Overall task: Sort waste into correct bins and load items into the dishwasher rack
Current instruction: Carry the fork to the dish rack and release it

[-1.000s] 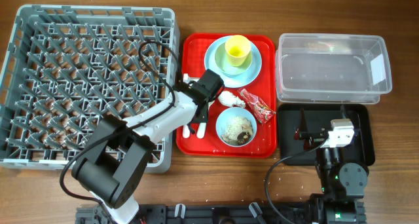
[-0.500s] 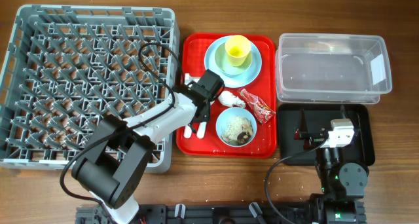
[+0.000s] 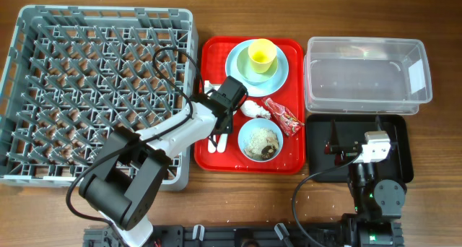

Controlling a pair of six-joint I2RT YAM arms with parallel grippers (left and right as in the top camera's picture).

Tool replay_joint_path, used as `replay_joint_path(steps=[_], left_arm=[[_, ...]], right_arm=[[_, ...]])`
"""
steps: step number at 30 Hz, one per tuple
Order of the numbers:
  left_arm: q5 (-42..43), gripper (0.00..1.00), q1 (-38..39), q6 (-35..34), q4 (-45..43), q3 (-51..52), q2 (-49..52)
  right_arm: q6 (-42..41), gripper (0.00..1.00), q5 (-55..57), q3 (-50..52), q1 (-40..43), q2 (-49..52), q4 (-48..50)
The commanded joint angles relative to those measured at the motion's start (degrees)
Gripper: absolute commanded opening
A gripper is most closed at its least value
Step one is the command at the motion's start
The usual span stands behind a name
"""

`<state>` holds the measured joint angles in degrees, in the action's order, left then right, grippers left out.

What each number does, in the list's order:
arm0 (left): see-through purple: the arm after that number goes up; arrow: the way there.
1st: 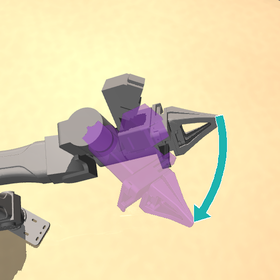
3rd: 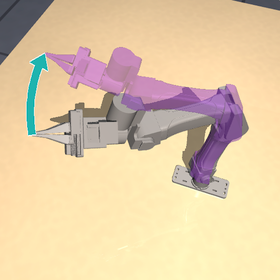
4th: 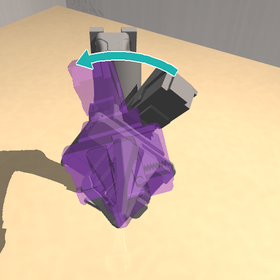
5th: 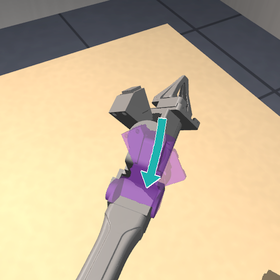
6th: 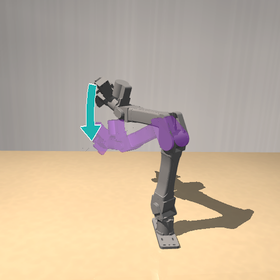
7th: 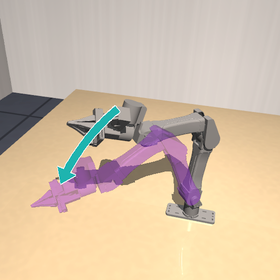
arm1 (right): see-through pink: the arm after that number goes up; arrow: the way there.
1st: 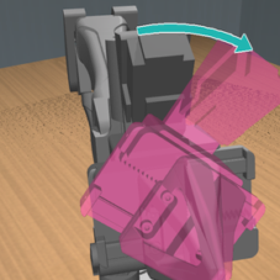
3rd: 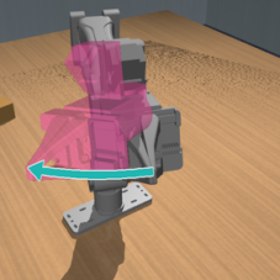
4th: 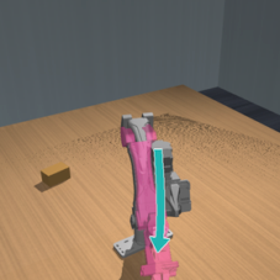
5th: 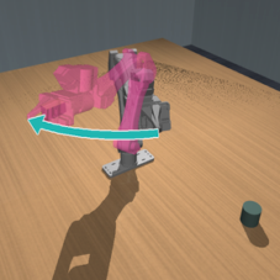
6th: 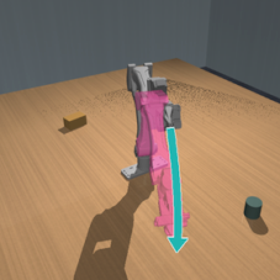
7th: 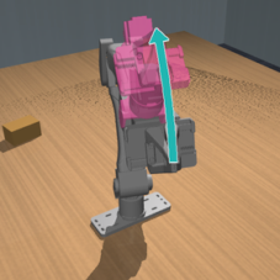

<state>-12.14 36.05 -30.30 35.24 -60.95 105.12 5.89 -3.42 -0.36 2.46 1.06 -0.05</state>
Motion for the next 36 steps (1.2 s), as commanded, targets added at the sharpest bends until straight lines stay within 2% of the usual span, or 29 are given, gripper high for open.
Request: replay_joint_path(steps=[1, 7, 12, 14, 17, 20, 26, 29, 31, 34, 36], left_arm=[[0.57, 0.04, 0.11, -0.17, 0.31, 0.63, 0.63], [-2.32, 0.04, 0.11, -0.09, 0.52, -0.98, -4.87], [-4.48, 0.04, 0.11, 0.13, 2.14, -1.05, -20.15], [-6.88, 0.04, 0.11, 2.29, 2.95, -1.05, -25.29], [-17.27, 0.15, 0.00, 7.61, 5.27, -1.05, -33.48], [-23.52, 0.13, -1.62, 7.63, 8.90, -0.94, -34.64], [-23.30, 0.05, -8.96, 7.61, 7.80, 0.33, -26.67], [-22.99, 0.04, -9.86, 7.72, 6.45, 0.33, -21.97], [-11.45, 0.07, -9.97, 16.24, 5.07, 0.33, -19.43], [-3.72, 0.09, -11.28, 16.83, 4.79, 0.31, -19.26], [-2.23, 0.11, -12.17, 16.83, 5.31, 0.33, -19.04]], right_arm=[[0.11, 1.00, -0.28, 0.07, 0.35, -0.15, 0.15], [0.11, 1.00, -0.28, 0.07, 0.35, -0.15, 0.15], [0.11, 1.00, -0.28, 0.07, 0.35, -0.15, 0.15], [0.11, 1.00, -0.28, 0.07, 0.35, -0.15, 0.15], [0.11, 1.00, -0.28, 0.07, 0.35, -0.15, 0.15], [0.13, 1.00, -0.28, 0.07, 0.35, -0.15, 0.15], [0.13, 1.00, -0.28, 0.07, 0.35, -0.15, 0.15], [0.13, 1.00, -0.28, 0.07, 0.35, -0.15, 0.15], [0.11, 1.00, -0.28, 0.07, 0.35, -0.15, 0.15], [0.11, 1.00, -0.28, 0.07, 0.35, -0.15, 0.15], [0.11, 1.00, -0.28, 0.07, 0.35, -0.15, 0.15]])
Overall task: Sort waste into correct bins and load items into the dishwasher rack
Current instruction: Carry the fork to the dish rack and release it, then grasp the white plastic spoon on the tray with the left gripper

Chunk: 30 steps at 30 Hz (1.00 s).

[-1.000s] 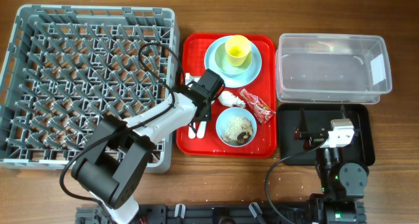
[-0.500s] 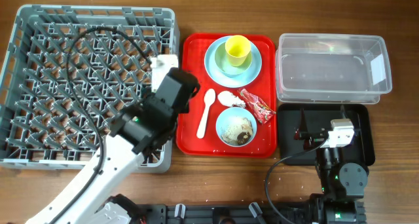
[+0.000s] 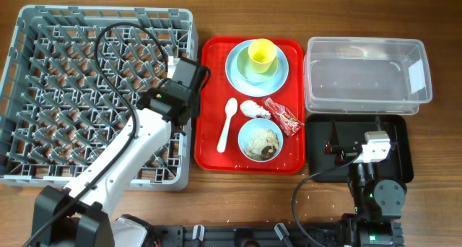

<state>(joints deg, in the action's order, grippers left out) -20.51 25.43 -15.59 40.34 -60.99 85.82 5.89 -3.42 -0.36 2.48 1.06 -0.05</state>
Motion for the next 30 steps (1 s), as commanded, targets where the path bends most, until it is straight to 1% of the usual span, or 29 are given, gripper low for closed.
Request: replay_joint_path(steps=[1, 6, 7, 8, 9, 12, 14, 15, 16, 19, 20, 22, 23, 26, 28, 30], left_arm=[[6.16, 0.11, -2.10, 2.01, 0.44, 0.37, 0.59], [6.19, 0.14, -2.82, 1.68, 0.42, 0.37, 1.75], [6.16, 0.19, -2.82, 1.70, 0.48, 0.37, 1.75], [6.14, 0.28, -2.84, 1.70, 0.63, 0.37, 1.75], [6.14, 0.33, -2.84, 1.70, 0.61, 0.37, 1.75], [5.92, 0.31, -2.84, 1.73, 0.22, -0.15, 1.16], [6.19, 0.29, -2.84, 1.51, 1.84, -3.19, -1.40], [7.06, 0.29, -2.80, 0.02, 2.84, -4.66, -3.15], [9.66, 0.29, -2.78, -1.38, 3.54, -5.97, -5.31], [25.29, 0.29, -2.71, -1.81, 4.13, -6.43, -10.95], [29.38, 0.26, -2.49, -1.95, 5.25, -6.43, -11.19], [30.10, 0.25, -0.81, -5.35, 8.28, -6.01, -9.73], [30.10, 0.25, 0.39, -5.92, 8.31, -5.01, -8.57], [30.08, 0.24, 4.79, -5.92, 4.85, -1.75, -2.64], [29.83, 0.24, 7.21, -5.95, 1.79, -1.57, 2.51], [26.93, 0.24, 8.63, -6.45, -1.75, -1.57, 8.02]], right_arm=[[0.11, 1.00, -0.28, 0.07, 0.33, -0.15, 0.13], [0.11, 1.00, -0.28, 0.07, 0.33, -0.15, 0.15], [0.13, 1.00, -0.28, 0.07, 0.33, -0.15, 0.15], [0.11, 1.00, -0.28, 0.07, 0.33, -0.15, 0.15], [0.13, 1.00, -0.28, 0.07, 0.33, -0.15, 0.15], [0.11, 1.00, -0.28, 0.07, 0.33, -0.15, 0.15], [0.11, 1.00, -0.28, 0.07, 0.33, -0.15, 0.15], [0.11, 1.00, -0.28, 0.07, 0.33, -0.15, 0.15], [0.09, 1.00, -0.28, 0.07, 0.33, -0.15, 0.15], [0.13, 1.00, -0.28, 0.07, 0.33, -0.15, 0.15], [0.13, 1.00, -0.28, 0.07, 0.33, -0.15, 0.15], [0.11, 1.00, -0.28, 0.07, 0.33, -0.15, 0.15], [0.11, 1.00, -0.28, 0.07, 0.33, -0.15, 0.15], [0.11, 1.00, -0.28, 0.07, 0.33, -0.15, 0.15], [0.11, 1.00, -0.28, 0.07, 0.33, -0.15, 0.15], [0.11, 1.00, -0.28, 0.07, 0.33, -0.15, 0.15]])
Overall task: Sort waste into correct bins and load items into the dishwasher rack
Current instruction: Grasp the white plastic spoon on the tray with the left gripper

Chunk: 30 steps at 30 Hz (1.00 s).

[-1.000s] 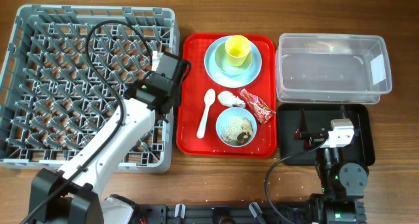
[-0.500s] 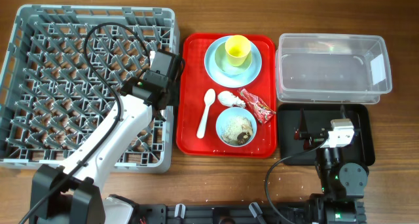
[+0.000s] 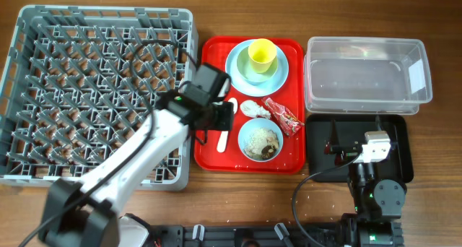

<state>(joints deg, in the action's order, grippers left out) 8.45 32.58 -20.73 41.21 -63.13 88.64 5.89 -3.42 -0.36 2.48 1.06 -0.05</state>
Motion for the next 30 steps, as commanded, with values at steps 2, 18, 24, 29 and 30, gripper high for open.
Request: replay_joint_path(steps=[2, 18, 24, 29, 30], left_arm=[[-4.66, 0.24, 1.70, -2.71, -4.66, 0.57, 9.16], [-4.68, 0.18, 1.84, -2.71, -11.28, 0.57, 20.90], [-5.11, 0.04, 0.46, -2.21, -10.71, -2.47, 13.97], [-20.50, 0.04, -0.28, -2.19, -2.82, -3.48, -5.46], [-26.53, 0.04, -0.28, -2.19, -0.22, -3.48, -8.85]], right_arm=[[0.09, 1.00, -0.28, 0.07, 0.33, -0.15, 0.15], [0.11, 1.00, -0.28, 0.07, 0.33, -0.15, 0.15], [0.11, 1.00, -0.28, 0.07, 0.33, -0.15, 0.15], [0.11, 1.00, -0.28, 0.07, 0.33, -0.15, 0.15], [0.11, 1.00, -0.28, 0.07, 0.33, -0.15, 0.15]])
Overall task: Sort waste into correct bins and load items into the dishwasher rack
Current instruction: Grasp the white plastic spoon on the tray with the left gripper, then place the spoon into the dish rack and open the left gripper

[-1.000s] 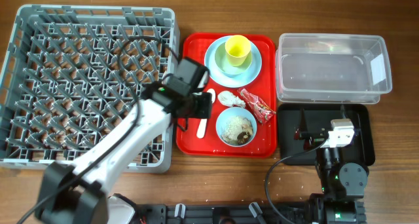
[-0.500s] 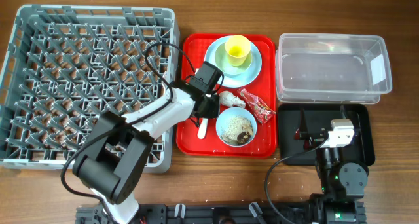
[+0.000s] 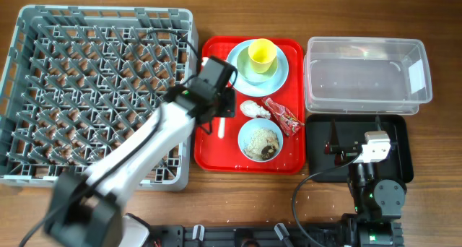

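On the red tray (image 3: 209, 157) my left gripper (image 3: 225, 108) is down over the white spoon (image 3: 221, 128). Only the spoon's handle end shows below the fingers, and the jaws appear shut on it. A yellow cup (image 3: 261, 55) stands on a light blue plate (image 3: 280, 77) at the tray's back. A bowl of food scraps (image 3: 260, 140) sits at the front, with a crumpled white napkin (image 3: 253, 108) and a red wrapper (image 3: 284, 115) beside it. The grey dishwasher rack (image 3: 94, 88) lies to the left. My right gripper (image 3: 336, 142) rests over the black bin (image 3: 401, 142).
A clear plastic bin (image 3: 368, 74) stands at the back right, behind the black bin. The left arm's cable loops above the rack's right side. The table is brown wood.
My left gripper has shifted a little toward the back of the tray. The spoon's visible handle end has moved the same way with it. The right arm is unchanged.
At first my left gripper was low on the tray's left side over the spoon. Then it was back above the rack's right edge, with the spoon lying free on the tray. It was then over the spoon again, and now sits slightly further back with it.
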Controlling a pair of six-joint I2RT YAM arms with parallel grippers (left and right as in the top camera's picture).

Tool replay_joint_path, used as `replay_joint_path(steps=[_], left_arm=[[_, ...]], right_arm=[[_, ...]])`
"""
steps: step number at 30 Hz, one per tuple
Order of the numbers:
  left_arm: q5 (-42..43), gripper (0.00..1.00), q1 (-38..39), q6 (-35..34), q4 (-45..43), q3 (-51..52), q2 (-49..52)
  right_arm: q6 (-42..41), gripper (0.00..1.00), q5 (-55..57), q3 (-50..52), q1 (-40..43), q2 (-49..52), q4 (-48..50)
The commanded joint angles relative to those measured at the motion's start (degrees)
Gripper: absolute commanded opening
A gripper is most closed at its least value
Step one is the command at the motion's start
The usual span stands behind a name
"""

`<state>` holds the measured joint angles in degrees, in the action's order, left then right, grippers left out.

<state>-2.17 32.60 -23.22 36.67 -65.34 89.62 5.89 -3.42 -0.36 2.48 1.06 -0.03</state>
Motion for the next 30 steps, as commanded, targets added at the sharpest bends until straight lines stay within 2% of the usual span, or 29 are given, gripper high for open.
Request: replay_joint_path(steps=[1, 3, 4, 6, 18, 20, 23, 25, 30], left_arm=[[-22.75, 0.04, -0.33, 0.33, 7.30, -1.27, -13.35], [-32.68, 0.04, -0.37, 0.52, 11.69, -1.27, -18.03], [-33.73, 0.04, -0.37, 1.99, 12.35, -1.27, -18.58], [-33.48, 0.04, -0.37, 5.29, 13.18, -1.20, -18.32], [-33.44, 0.04, -2.73, 5.22, 13.05, 0.66, 0.37], [-32.52, 0.04, -4.13, 5.20, 12.63, 0.66, 1.09], [-24.09, 0.04, -6.21, 5.25, 11.56, 0.66, 1.09], [-21.33, 0.04, -7.48, 5.27, 11.13, 0.66, 1.09], [-21.22, 0.04, -7.82, 8.07, 11.17, 0.66, 1.09]], right_arm=[[0.11, 1.00, -0.28, 0.07, 0.33, -0.15, 0.13], [0.11, 1.00, -0.28, 0.07, 0.33, -0.15, 0.13], [0.11, 1.00, -0.28, 0.07, 0.33, -0.15, 0.13], [0.09, 1.00, -0.28, 0.07, 0.33, -0.15, 0.13], [0.13, 1.00, -0.28, 0.07, 0.33, -0.15, 0.13], [0.11, 1.00, -0.28, 0.07, 0.33, -0.15, 0.13], [0.11, 1.00, -0.28, 0.07, 0.33, -0.15, 0.13], [0.11, 1.00, -0.28, 0.07, 0.33, -0.15, 0.13], [0.11, 1.00, -0.28, 0.07, 0.33, -0.15, 0.13]])
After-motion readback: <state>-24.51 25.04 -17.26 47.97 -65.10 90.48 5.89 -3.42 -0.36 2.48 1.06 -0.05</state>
